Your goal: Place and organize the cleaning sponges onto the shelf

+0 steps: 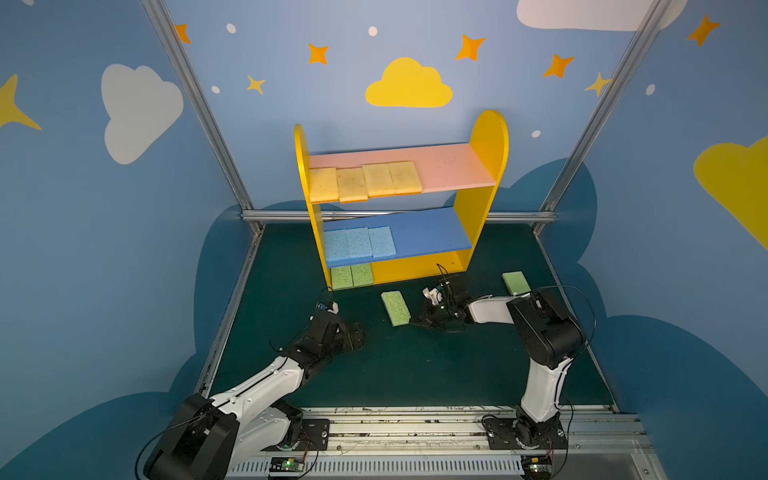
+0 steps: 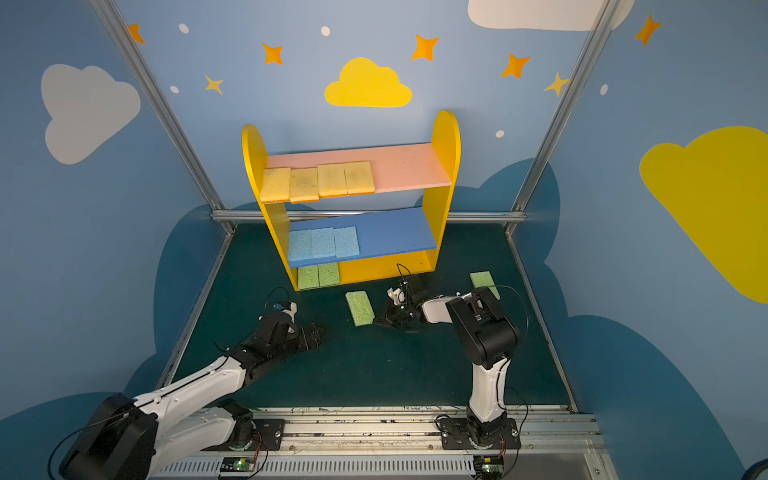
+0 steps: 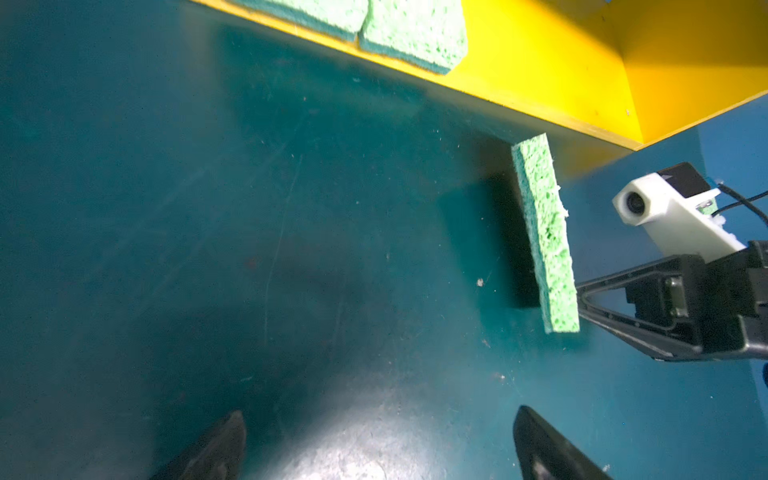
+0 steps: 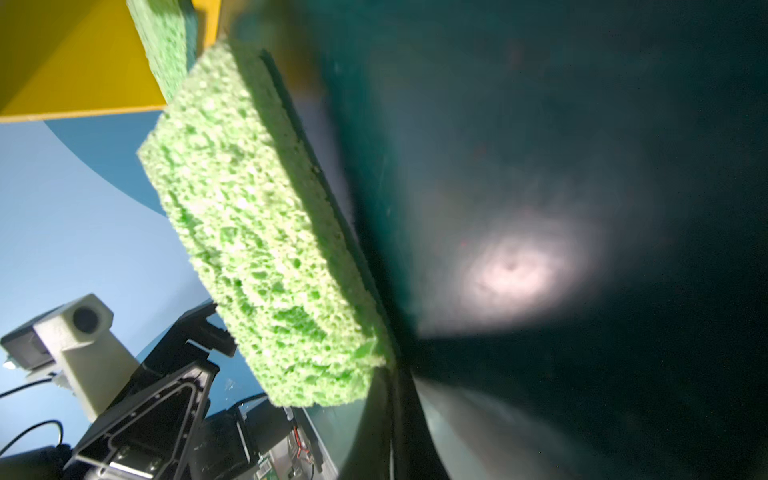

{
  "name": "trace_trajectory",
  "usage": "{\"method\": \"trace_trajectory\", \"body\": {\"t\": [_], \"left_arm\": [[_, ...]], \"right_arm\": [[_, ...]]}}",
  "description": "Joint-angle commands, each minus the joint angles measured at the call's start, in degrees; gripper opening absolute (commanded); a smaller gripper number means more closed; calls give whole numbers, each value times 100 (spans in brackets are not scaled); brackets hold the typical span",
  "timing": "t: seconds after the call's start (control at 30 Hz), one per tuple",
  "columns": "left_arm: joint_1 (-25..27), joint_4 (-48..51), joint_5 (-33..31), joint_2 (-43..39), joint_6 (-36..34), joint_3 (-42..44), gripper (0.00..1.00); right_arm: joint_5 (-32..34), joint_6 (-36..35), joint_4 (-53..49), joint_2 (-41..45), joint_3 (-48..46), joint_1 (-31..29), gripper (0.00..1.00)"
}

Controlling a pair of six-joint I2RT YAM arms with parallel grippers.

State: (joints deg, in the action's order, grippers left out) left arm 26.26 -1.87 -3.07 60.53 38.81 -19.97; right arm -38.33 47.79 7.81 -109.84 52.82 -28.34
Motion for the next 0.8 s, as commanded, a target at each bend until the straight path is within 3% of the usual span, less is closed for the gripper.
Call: {"method": "trace_trajectory", "body": {"t": [0.0,0.5,0.77], "left_arm": [[-76,226,-53,-182,-141,96,100],[-189,310,-168,-591,-186,283,100],[-203,319,-150,-586,-191,252,100]], "right_arm": [[-45,56,427,4,115,171,0],[-724,465,1780,-785,862,443,0],[-669,472,1612,-1181,1385,495,0]]}}
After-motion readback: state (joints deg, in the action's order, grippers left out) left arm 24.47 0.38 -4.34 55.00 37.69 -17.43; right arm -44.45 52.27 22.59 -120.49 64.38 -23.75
